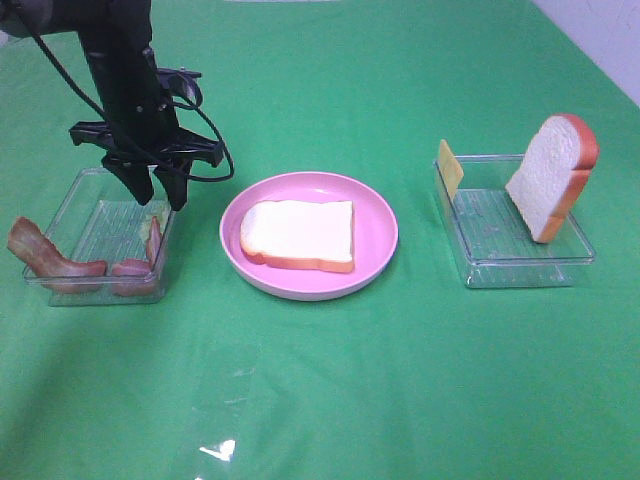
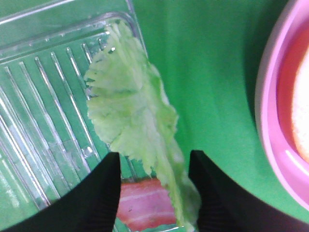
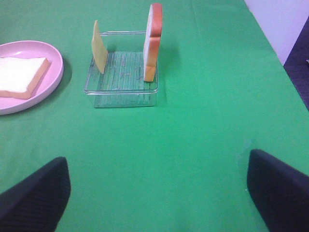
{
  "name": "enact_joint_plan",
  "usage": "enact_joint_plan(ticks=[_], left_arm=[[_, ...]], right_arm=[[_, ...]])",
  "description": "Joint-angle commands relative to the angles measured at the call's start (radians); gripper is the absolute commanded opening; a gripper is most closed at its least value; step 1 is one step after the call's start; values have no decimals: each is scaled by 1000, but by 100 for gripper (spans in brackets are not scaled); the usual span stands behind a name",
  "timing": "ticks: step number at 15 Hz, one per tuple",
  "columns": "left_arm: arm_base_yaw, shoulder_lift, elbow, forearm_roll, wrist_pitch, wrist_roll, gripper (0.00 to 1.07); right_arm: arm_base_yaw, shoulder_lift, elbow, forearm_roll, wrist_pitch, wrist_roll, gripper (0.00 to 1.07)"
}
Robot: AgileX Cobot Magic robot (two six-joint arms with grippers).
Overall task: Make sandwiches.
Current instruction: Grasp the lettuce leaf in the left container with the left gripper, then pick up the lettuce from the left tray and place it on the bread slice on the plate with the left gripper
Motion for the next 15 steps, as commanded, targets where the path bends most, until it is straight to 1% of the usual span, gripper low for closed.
enact_joint_plan(ticks=[1,3,4,6,7,9,11,15], left_arm=[[-2,-1,6,-11,13,2,41],[-2,-1,6,-18,6,-8,40],[-2,-1,6,-18,6,-15,36],[-2,-1,6,-18,5,-15,23],[-2,-1,6,-18,4,-15,19],[-2,-1,6,-18,4,-14,8],[-2,-1,6,-18,3,-14,0],[-2,-1,5,-17,9,-13,0]], right_arm=[[-7,-23,3,1,-7,0,96],[-7,-23,3,1,-7,0,96],[-7,-23,3,1,-7,0,96],[-7,-23,3,1,-7,0,96],[-7,-23,3,1,-7,0,96],[-7,-23,3,1,-7,0,96],[-7,-23,3,1,-7,0,96],[-7,-23,3,1,-7,0,96]])
